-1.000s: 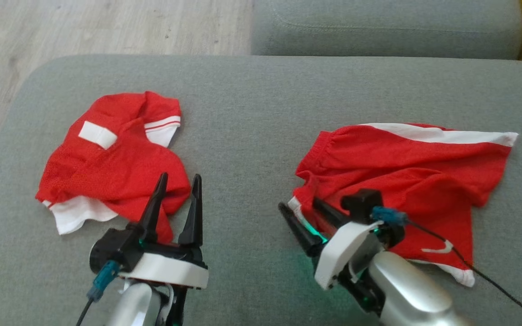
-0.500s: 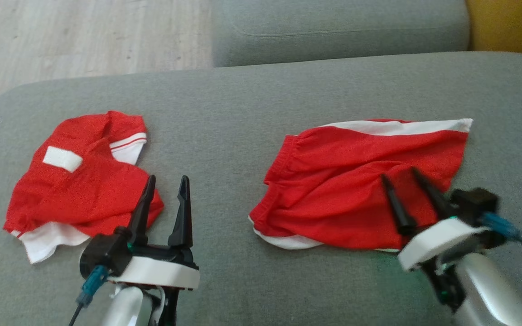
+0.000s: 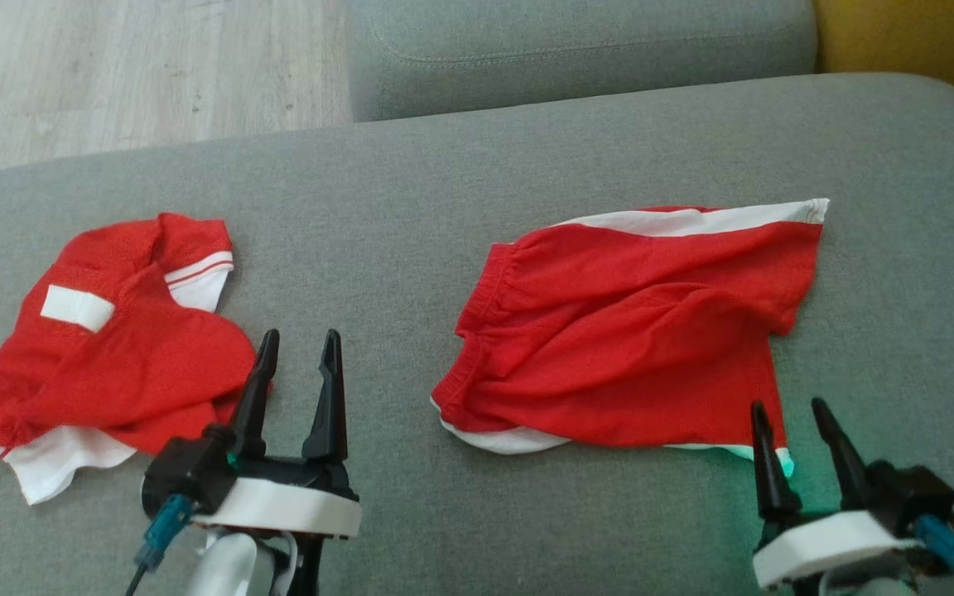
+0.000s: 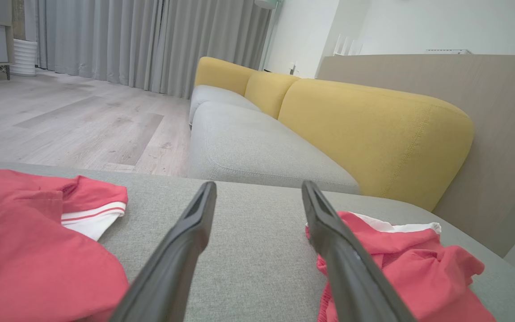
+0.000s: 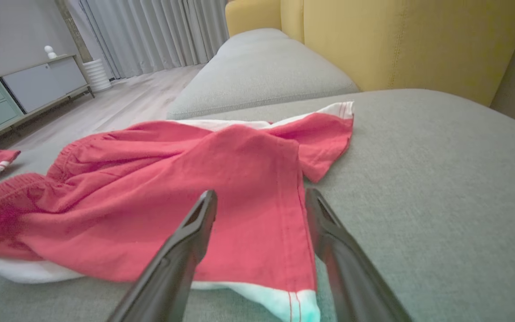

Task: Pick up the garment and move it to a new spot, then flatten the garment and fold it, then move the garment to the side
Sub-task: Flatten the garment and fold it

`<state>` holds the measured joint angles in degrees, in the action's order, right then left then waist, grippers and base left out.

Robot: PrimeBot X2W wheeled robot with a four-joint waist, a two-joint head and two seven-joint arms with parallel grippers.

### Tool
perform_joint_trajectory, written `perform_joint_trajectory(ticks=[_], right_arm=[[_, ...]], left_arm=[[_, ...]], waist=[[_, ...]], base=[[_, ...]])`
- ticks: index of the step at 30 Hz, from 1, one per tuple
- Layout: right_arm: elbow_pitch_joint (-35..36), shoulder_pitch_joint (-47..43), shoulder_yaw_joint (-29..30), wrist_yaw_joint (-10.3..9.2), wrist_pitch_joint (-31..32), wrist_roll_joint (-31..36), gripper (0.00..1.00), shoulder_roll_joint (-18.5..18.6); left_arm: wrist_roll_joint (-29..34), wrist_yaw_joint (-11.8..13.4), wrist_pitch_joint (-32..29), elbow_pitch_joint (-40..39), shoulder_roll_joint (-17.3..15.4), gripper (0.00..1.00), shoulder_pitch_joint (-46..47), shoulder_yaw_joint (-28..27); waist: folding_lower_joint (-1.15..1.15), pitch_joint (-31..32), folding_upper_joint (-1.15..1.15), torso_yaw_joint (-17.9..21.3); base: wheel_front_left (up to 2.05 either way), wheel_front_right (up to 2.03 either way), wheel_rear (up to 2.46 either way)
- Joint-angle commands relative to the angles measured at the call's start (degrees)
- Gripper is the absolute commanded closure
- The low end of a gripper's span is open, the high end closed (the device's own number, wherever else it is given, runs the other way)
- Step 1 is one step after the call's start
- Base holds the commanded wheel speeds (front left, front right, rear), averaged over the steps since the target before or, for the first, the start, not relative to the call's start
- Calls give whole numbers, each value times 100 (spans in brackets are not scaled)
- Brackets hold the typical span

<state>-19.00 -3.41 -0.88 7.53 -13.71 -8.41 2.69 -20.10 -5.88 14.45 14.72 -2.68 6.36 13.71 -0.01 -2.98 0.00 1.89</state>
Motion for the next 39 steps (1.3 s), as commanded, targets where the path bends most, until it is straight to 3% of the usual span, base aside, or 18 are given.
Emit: perform_joint_trajectory(ticks=[1, 9, 14, 19, 25, 39], right_arm=[[267, 329, -104, -4, -100, 31, 0, 34], [445, 561, -63, -4, -115, -6, 0, 21], [463, 595, 4, -4, -118, -10, 0, 20], [441, 619, -47, -4, -121, -42, 0, 20], [427, 674, -80, -4, -125, -84, 0, 20], [417, 764, -133, -4, -128, -118, 0, 19]], left_arm=[[16, -18, 55, -211, -20, 0, 164, -195], [231, -103, 55, 147, -44, 0, 271, 41], [330, -152, -95, 800, -294, 0, 494, 762], [-40, -158, -347, 1084, -632, 0, 829, 1703], [-355, -159, -486, 1397, -1000, 0, 1234, 2389], [-668, -160, -274, 1714, -1060, 0, 1757, 2915]], waist=[[1, -19, 0, 4], [1, -113, 0, -4], [1, -227, 0, -4], [1, -343, 0, 17], [1, -453, 0, 89], [1, -590, 0, 248]], base=[[0, 0, 0], [0, 0, 0], [0, 0, 0], [0, 0, 0], [0, 0, 0], [0, 0, 0]])
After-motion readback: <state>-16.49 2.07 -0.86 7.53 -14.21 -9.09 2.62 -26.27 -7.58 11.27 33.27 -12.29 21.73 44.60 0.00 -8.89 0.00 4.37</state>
